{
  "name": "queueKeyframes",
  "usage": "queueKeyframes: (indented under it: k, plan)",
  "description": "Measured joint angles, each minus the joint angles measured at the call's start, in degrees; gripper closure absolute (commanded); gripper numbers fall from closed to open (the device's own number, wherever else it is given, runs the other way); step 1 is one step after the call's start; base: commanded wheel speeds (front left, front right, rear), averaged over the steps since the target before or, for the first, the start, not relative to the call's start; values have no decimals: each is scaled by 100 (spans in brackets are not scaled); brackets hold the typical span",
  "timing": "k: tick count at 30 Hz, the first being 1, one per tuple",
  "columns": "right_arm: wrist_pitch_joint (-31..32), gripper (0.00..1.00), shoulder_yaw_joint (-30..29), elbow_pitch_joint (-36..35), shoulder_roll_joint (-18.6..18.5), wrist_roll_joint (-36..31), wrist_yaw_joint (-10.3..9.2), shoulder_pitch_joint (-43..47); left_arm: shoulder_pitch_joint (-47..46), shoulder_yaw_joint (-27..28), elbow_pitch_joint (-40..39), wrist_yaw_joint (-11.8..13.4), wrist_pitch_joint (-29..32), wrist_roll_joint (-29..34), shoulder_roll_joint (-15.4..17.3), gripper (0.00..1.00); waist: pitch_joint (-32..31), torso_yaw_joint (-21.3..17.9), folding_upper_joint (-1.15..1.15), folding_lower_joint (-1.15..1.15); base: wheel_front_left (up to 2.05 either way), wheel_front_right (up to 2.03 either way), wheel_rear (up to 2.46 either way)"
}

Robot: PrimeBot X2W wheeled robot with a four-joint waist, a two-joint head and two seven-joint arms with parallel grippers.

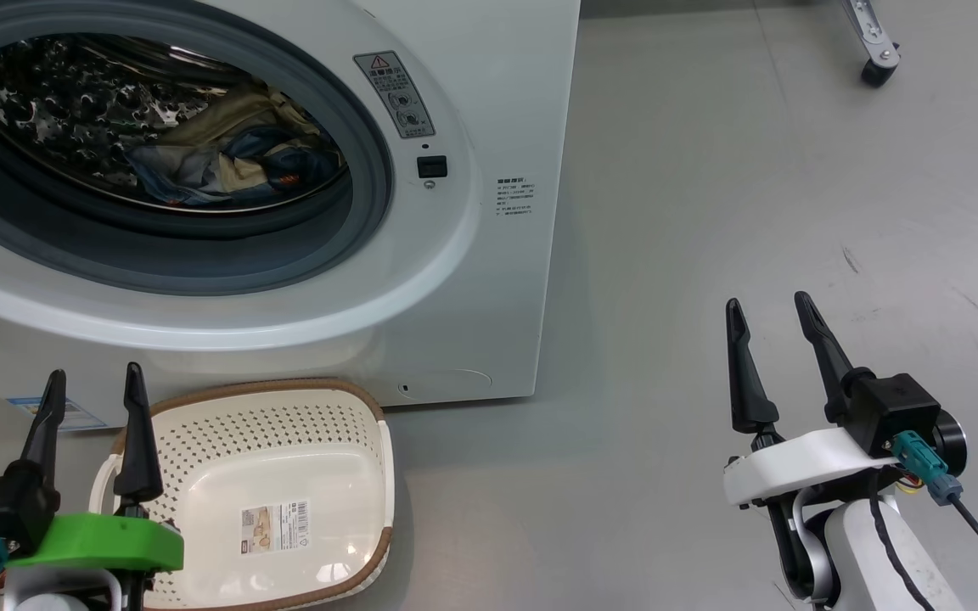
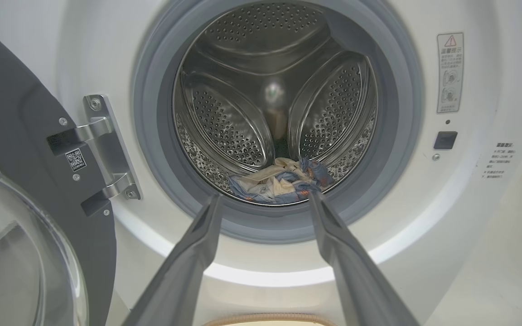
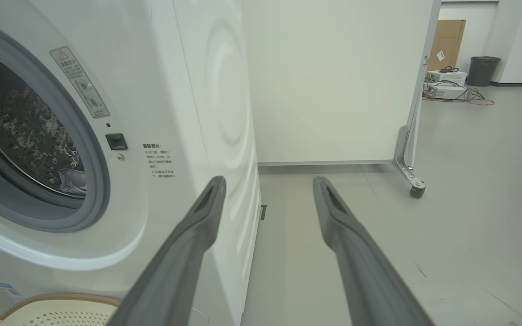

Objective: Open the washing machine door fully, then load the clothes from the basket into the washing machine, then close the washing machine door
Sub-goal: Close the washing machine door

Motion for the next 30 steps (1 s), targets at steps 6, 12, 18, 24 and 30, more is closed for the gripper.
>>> queueKeyframes:
  k: [6, 12, 18, 24, 30]
  plan:
    - [0, 0, -19, 1, 1, 0, 10, 2, 0, 45, 42, 0, 0, 100, -48, 0, -24, 6, 0, 0, -18, 18, 0]
    - [0, 0, -29, 1, 2, 0, 49, 4, 0, 81, 65, -1, 0, 116, -63, 0, -55, 12, 0, 0, -43, 43, 0]
    - [0, 0, -38, 0, 4, 0, 49, 19, -1, 111, 65, -4, 0, 144, -81, 0, -54, 10, 0, 0, -64, 64, 0]
    - [0, 0, -47, -1, 4, 0, 49, 67, -1, 131, 64, -11, 0, 188, -91, 0, -44, -1, 0, 0, -89, 89, 0]
    - [0, 0, -62, -3, 5, 0, 49, 73, -2, 141, 64, -51, 0, 202, -108, 0, -37, -10, 0, 0, -114, 114, 0]
